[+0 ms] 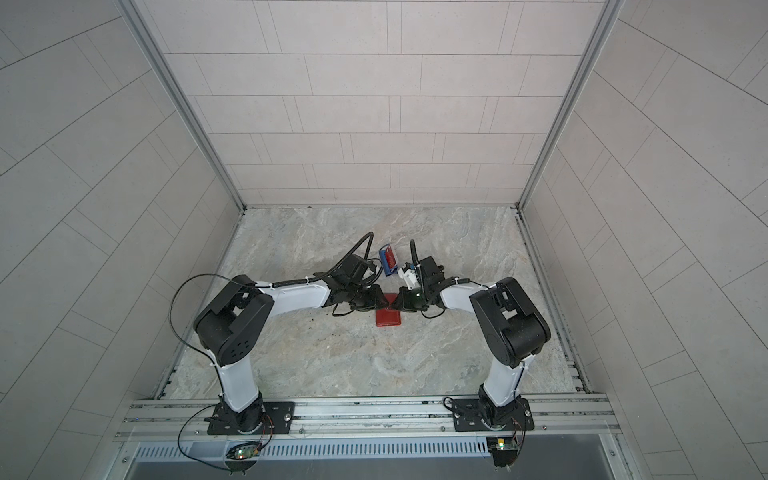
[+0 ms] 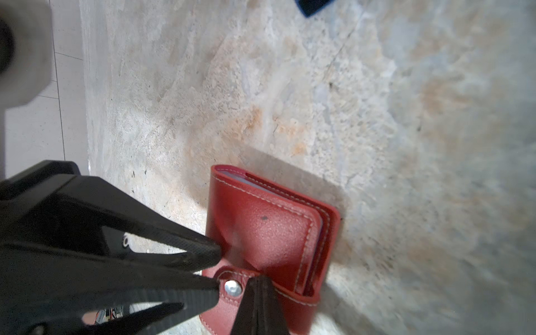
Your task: Put the credit cards into the card holder
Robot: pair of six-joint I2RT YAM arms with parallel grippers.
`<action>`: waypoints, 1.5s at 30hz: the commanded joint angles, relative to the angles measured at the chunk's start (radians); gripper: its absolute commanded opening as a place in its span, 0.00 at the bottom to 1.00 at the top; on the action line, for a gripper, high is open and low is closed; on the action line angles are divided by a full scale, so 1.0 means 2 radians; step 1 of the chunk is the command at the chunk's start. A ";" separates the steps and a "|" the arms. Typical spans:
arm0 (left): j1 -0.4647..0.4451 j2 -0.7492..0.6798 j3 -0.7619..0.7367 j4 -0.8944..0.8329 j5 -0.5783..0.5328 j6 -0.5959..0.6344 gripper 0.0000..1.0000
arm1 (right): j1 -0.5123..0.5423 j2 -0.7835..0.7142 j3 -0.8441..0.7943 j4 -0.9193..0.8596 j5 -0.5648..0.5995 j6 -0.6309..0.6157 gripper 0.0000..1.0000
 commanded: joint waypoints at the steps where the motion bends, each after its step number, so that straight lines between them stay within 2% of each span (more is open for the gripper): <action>1: -0.001 0.006 -0.008 -0.017 0.006 0.002 0.25 | 0.005 0.027 -0.013 -0.059 0.051 -0.008 0.06; 17: -0.001 0.017 0.002 -0.005 0.025 -0.008 0.00 | 0.005 0.015 -0.011 -0.067 0.057 -0.009 0.07; 27: -0.001 0.022 0.021 -0.005 0.030 -0.005 0.00 | 0.005 -0.011 0.004 -0.107 0.084 -0.027 0.18; 45: 0.001 0.031 0.038 -0.013 0.025 0.008 0.00 | 0.005 -0.010 0.016 -0.119 0.084 -0.033 0.20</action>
